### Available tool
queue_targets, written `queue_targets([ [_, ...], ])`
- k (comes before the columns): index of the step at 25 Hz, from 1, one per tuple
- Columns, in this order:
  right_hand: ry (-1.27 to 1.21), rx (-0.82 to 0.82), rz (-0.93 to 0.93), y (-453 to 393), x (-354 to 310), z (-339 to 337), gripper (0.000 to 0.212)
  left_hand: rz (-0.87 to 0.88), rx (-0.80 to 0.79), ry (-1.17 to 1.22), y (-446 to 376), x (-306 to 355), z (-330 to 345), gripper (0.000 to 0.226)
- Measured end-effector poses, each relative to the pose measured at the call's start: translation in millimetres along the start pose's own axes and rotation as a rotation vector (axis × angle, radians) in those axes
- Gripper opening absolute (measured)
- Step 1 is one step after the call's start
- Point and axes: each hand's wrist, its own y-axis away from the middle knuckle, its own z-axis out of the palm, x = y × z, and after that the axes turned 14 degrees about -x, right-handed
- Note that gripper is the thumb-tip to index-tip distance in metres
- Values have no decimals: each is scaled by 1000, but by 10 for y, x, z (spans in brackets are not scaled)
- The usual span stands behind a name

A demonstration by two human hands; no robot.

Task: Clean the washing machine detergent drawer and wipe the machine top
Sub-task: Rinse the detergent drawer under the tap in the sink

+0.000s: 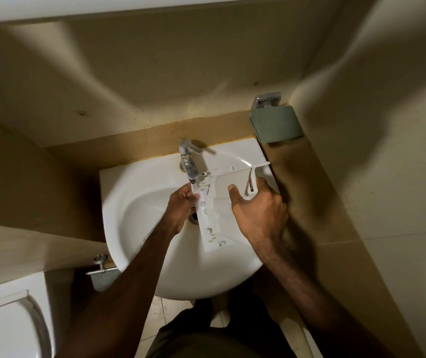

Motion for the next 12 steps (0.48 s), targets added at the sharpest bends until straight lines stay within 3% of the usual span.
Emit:
queue_targets([
  [2,-10,10,-2,3,-8,12,55,31,51,-45,-4,-9,51,23],
  [8,-39,44,9,29,-11,31,52,47,63,-21,53,-121,118,19],
  [12,-54,43,32,-4,19,13,54,-63,-134,99,71,-146,-21,30],
])
